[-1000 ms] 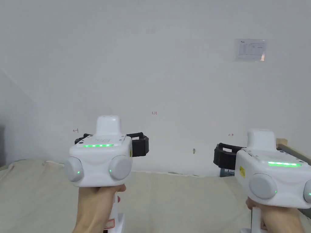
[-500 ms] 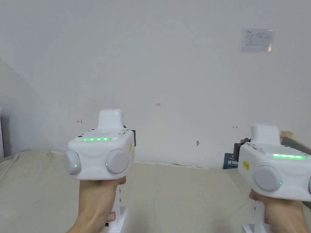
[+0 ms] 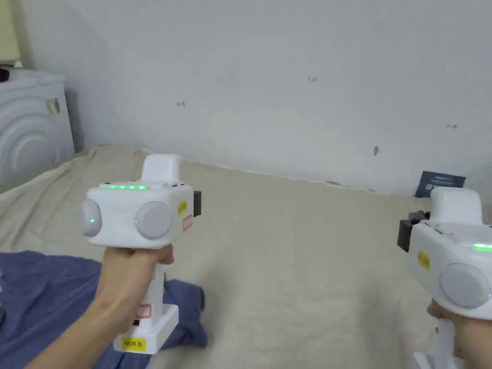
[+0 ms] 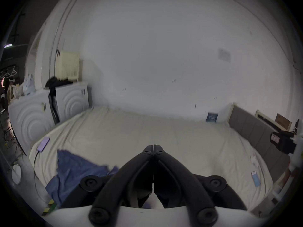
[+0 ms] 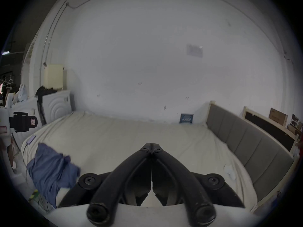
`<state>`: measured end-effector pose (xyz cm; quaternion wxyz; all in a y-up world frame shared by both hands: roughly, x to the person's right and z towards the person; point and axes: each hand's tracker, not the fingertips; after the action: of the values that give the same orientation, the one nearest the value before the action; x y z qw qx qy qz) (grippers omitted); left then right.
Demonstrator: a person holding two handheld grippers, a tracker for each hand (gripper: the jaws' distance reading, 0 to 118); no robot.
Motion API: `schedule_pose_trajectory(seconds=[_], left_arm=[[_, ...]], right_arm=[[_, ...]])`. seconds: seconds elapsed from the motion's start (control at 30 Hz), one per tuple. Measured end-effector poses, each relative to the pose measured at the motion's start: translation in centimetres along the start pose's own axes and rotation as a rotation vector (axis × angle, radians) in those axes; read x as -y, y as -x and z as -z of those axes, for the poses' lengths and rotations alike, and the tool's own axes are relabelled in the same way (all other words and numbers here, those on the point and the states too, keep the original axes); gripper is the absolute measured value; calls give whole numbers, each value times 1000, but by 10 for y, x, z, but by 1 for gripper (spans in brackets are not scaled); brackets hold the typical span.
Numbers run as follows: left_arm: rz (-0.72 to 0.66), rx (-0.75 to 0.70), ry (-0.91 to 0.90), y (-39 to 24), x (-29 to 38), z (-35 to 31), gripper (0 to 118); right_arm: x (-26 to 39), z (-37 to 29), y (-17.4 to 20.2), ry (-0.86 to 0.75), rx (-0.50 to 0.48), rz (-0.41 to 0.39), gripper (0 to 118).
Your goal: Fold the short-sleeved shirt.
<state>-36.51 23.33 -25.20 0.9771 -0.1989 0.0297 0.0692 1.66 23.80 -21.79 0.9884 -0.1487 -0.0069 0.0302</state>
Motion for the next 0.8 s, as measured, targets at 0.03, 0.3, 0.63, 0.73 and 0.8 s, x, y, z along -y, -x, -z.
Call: schedule_pose_trajectory(seconds=[0.03,0.3,0.63,0.73,0.8], left_arm=[[2,-23,56,22,20,7,0],[-68,-236,428,150,143,39,0],[-1,-162,587,152,185,65,114],[51,-170,595,156,204,85,114],[92,-192,622,155,212,94,114]], right_arm=[[16,6,5,37,-10,3,0],[123,44,33,327,-75,53,0],[191,55,70,541,-146,64,0],[191,41,80,559,-155,59,0],[193,36,83,565,-155,51,0]])
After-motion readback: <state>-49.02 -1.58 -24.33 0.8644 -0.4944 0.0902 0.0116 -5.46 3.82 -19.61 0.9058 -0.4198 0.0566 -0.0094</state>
